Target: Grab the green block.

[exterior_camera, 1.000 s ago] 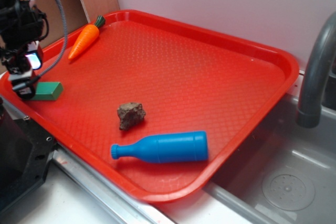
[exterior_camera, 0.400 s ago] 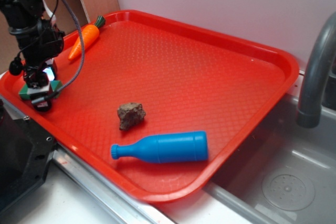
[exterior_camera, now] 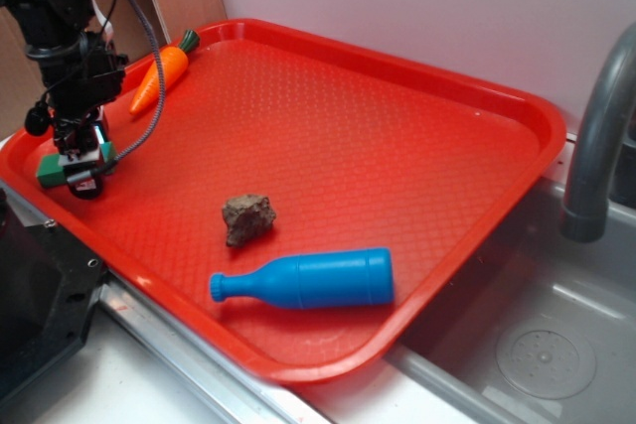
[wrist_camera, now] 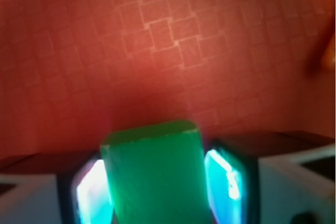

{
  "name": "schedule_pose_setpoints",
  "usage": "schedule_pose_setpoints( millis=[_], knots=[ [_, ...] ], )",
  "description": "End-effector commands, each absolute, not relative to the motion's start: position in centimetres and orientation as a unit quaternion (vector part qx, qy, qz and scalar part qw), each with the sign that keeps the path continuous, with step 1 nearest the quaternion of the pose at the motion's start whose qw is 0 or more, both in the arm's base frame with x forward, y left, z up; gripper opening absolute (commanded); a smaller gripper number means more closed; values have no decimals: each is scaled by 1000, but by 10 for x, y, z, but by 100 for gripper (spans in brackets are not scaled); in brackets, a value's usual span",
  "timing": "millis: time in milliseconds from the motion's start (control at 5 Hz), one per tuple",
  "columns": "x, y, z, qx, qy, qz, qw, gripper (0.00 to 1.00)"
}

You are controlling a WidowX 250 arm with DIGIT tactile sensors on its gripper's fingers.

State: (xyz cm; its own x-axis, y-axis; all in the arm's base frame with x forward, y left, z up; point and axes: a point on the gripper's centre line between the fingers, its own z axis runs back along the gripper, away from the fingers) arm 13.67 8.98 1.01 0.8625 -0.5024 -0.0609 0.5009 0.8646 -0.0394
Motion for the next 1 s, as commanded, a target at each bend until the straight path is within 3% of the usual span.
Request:
schedule_pose_setpoints(
  millis=[0,200,400,600,800],
  knots=[
    [162,70,73,8,-9,-204,979,0],
    [189,45,125,25,-44,-140,989,0],
    [206,35,167,48,-11,-66,997,0],
    [213,21,196,45,-49,-59,996,0],
    [218,5,225,38,-53,-49,997,0]
  ],
)
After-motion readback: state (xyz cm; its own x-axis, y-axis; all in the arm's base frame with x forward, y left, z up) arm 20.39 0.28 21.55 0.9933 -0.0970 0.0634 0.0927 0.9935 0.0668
